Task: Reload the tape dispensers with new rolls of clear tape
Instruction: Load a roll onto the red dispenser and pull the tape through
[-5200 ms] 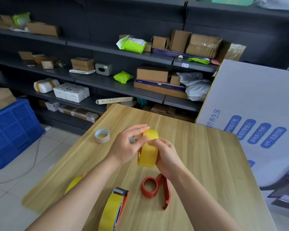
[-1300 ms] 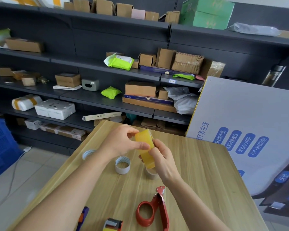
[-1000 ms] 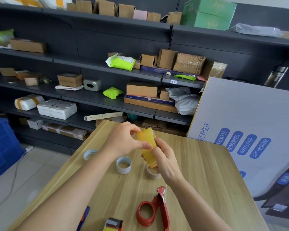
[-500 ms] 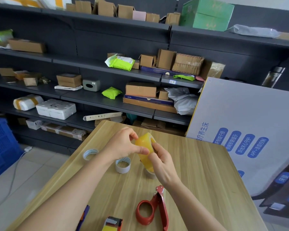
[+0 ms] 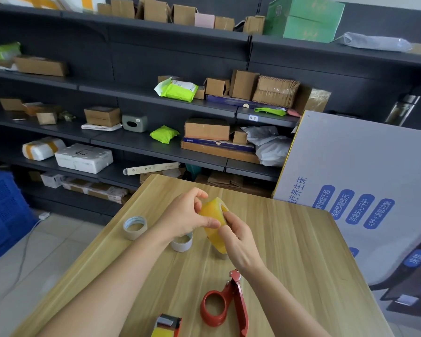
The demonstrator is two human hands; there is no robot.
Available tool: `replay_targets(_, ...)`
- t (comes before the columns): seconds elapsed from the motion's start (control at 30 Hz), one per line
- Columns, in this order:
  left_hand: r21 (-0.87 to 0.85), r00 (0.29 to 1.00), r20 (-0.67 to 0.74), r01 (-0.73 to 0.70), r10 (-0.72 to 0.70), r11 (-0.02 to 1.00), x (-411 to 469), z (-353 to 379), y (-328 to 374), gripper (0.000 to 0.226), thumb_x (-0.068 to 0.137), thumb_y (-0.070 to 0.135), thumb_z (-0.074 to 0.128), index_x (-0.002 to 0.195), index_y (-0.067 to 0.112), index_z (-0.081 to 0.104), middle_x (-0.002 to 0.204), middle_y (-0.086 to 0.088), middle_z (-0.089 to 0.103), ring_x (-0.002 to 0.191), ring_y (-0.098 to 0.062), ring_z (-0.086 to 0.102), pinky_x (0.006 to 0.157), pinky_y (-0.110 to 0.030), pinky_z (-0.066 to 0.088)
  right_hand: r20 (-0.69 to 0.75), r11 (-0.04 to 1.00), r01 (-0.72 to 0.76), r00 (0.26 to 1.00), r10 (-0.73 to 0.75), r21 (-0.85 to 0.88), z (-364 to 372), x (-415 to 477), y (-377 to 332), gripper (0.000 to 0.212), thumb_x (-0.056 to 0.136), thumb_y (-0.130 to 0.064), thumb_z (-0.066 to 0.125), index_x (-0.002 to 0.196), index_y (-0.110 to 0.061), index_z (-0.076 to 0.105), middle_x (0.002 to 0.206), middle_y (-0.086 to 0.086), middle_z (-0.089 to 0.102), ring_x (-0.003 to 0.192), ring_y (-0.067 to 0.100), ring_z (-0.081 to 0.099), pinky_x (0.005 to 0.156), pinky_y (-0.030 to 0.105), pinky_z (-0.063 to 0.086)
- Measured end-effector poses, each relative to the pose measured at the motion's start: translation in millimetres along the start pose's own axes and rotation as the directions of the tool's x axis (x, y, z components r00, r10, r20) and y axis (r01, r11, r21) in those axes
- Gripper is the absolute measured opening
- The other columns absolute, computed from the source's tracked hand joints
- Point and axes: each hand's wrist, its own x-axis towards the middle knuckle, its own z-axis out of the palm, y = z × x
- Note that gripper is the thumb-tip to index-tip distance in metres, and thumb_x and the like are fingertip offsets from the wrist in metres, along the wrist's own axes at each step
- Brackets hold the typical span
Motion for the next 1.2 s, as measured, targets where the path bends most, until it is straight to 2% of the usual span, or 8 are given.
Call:
replay_targets(0.1, 0.016, 0.998, 0.055, 0.028, -0.029, 0.999, 1.5, -5.5, -3.6, 0.07, 0.064, 0.041, 0.085, 0.125, 0.018, 0.059, 0.101, 0.007, 0.057, 0.089, -0.011, 0.055, 0.082, -0.028, 0.049, 0.004, 1.0, 0.001, 1.0, -0.001, 0.0, 0.2, -0.6, 0.4, 0.029, 0.078, -0.025, 0.045, 0.088, 0.001, 0.055, 0.073, 0.005, 0.042, 0.067, 0.015, 0.038, 0.061, 0.033, 0.034)
replay_targets(0.23, -0.145, 0.997, 0.034, 0.073, -0.069, 0.987, 4.3, -10.7, -9.2, 0.03, 0.081, 0.027, 0.075, 0.109, 0.016, 0.072, 0.099, 0.006, 0.071, 0.091, -0.007, 0.063, 0.088, -0.029, 0.052, -0.01, 0.999, 0.02, 1.0, -0.02, -0.032, 0.3, -0.4, -1.3, 0.029, 0.074, -0.023, 0.044, 0.084, 0.004, 0.05, 0.071, 0.008, 0.039, 0.065, 0.018, 0.035, 0.058, 0.037, 0.031)
replay_targets(0.37, -0.051, 0.986, -0.136, 0.09, -0.097, 0.995, 10.1, -8.0, -12.5, 0.013, 0.089, 0.016, 0.064, 0.082, 0.017, 0.074, 0.08, 0.004, 0.071, 0.072, -0.011, 0.063, 0.073, -0.032, 0.054, 0.028, 0.994, 0.059, 0.998, -0.057, -0.087, -0.1, -1.3, -3.1, 0.024, 0.074, -0.022, 0.044, 0.08, 0.001, 0.047, 0.069, 0.01, 0.035, 0.063, 0.017, 0.033, 0.057, 0.036, 0.03)
replay_targets(0.6, 0.252, 0.994, -0.105, -0.017, 0.044, 0.968, 11.6, -0.8, -12.7, 0.017, 0.098, 0.016, 0.044, 0.083, 0.018, 0.05, 0.091, 0.002, 0.055, 0.08, -0.014, 0.05, 0.065, -0.026, 0.039, 0.042, 0.993, 0.051, 0.998, -0.047, -0.11, -0.5, -0.1, -3.1, 0.025, 0.075, -0.024, 0.042, 0.083, -0.001, 0.049, 0.069, 0.004, 0.037, 0.062, 0.015, 0.034, 0.056, 0.033, 0.031)
replay_targets(0.7, 0.146, 0.986, -0.155, -0.04, 0.063, 0.988, 10.4, 4.8, -15.7, 0.017, 0.099, 0.014, 0.041, 0.082, 0.017, 0.047, 0.087, 0.006, 0.048, 0.078, -0.01, 0.045, 0.065, -0.023, 0.036, 0.037, 0.999, -0.007, 0.999, 0.009, -0.049, -3.3, 3.3, -5.6, 0.025, 0.074, -0.023, 0.041, 0.083, 0.0, 0.047, 0.069, 0.0, 0.038, 0.063, 0.011, 0.036, 0.056, 0.026, 0.031)
replay_targets(0.8, 0.108, 0.971, -0.216, -0.078, 0.1, 0.991, 9.3, 10.6, -16.1, 0.016, 0.097, 0.01, 0.043, 0.082, 0.014, 0.047, 0.085, 0.007, 0.047, 0.081, -0.013, 0.046, 0.069, -0.025, 0.037, 0.052, 0.999, -0.047, 0.998, 0.047, -0.004, -5.8, 6.1, -3.9, 0.027, 0.075, -0.023, 0.041, 0.085, 0.001, 0.047, 0.072, 0.005, 0.042, 0.069, 0.02, 0.043, 0.061, 0.034, 0.035)
replay_targets(0.9, 0.078, 0.96, -0.258, -0.088, 0.106, 0.993, 8.9, 14.1, -15.0, 0.021, 0.097, 0.009, 0.043, 0.078, 0.017, 0.046, 0.082, 0.004, 0.052, 0.079, -0.016, 0.049, 0.066, -0.027, 0.04, 0.046, 0.998, -0.024, 0.999, 0.027, -0.05, -7.7, 5.9, -3.7, 0.022, 0.074, -0.024, 0.041, 0.082, -0.004, 0.048, 0.069, 0.0, 0.041, 0.065, 0.012, 0.04, 0.059, 0.031, 0.033)
replay_targets(1.2, -0.299, 0.974, -0.199, 0.046, -0.109, 0.953, 9.2, 19.8, -6.8, 0.025, 0.097, 0.007, 0.043, 0.075, 0.015, 0.052, 0.071, -0.002, 0.052, 0.068, -0.015, 0.047, 0.068, -0.033, 0.043, 0.036, 0.999, -0.034, 0.999, 0.035, -0.026, -12.3, 8.3, 3.8, 0.02, 0.072, -0.022, 0.041, 0.077, -0.004, 0.046, 0.067, -0.003, 0.04, 0.062, 0.01, 0.036, 0.056, 0.024, 0.032)
